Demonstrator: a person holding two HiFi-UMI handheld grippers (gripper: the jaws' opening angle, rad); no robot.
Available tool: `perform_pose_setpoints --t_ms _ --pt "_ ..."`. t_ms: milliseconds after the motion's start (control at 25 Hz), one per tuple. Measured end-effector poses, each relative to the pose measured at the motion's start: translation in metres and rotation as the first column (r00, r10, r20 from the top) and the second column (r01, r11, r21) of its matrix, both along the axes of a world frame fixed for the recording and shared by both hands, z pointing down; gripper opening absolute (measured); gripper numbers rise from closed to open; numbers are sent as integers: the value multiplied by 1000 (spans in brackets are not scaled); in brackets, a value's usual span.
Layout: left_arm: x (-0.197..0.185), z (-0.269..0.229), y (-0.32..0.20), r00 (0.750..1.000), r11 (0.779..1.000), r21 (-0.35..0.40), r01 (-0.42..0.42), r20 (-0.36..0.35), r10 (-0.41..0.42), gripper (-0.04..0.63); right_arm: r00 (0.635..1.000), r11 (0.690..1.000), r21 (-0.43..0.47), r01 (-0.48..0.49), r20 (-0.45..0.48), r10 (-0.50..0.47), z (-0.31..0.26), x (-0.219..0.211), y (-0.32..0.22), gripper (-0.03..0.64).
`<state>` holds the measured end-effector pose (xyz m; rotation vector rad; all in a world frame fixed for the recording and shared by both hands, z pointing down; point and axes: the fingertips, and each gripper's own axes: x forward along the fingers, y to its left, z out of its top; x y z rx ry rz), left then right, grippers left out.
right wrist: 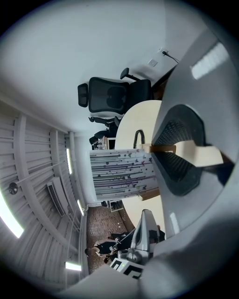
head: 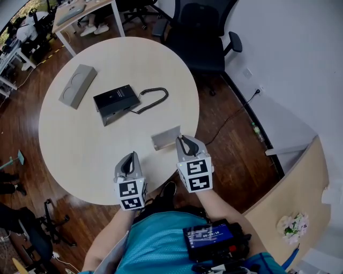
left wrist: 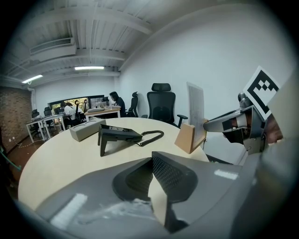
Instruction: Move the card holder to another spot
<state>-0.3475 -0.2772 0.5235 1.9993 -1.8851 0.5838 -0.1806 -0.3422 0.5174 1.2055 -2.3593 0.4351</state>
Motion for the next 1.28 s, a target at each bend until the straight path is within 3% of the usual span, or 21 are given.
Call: perform_pose_setpoints --t_ms 880,1160,1280 --pt "-35 19 15 999 998 -56 30 -14 -31 15 998 998 -65 5 -64 -10 94 -31 -5 35" --pt "-29 18 11 998 999 -46 21 -60 -24 15 998 996 -80 31 -52 -35 95 -36 -6 43" --pt "-18 10 6 995 1000 -22 7 -97 -9 15 999 996 -79 35 -37 -38 84 -28 -1 81"
